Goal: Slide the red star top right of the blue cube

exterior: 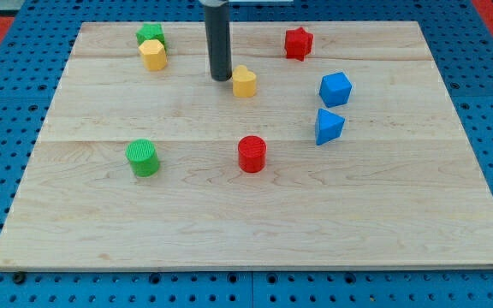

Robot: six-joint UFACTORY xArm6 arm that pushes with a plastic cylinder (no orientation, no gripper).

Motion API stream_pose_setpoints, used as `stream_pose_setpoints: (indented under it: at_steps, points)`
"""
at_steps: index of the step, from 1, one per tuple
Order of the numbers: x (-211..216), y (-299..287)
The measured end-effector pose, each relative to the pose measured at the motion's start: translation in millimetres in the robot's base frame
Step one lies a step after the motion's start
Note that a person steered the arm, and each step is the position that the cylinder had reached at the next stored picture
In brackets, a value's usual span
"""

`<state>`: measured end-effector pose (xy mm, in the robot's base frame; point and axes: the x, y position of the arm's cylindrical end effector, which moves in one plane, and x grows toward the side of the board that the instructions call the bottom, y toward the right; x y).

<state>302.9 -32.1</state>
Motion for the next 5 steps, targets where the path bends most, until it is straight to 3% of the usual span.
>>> stream_pose_setpoints:
  at_steps: [2,5]
  points:
    - [-77.4,60.1]
    - [-58.2,130.8]
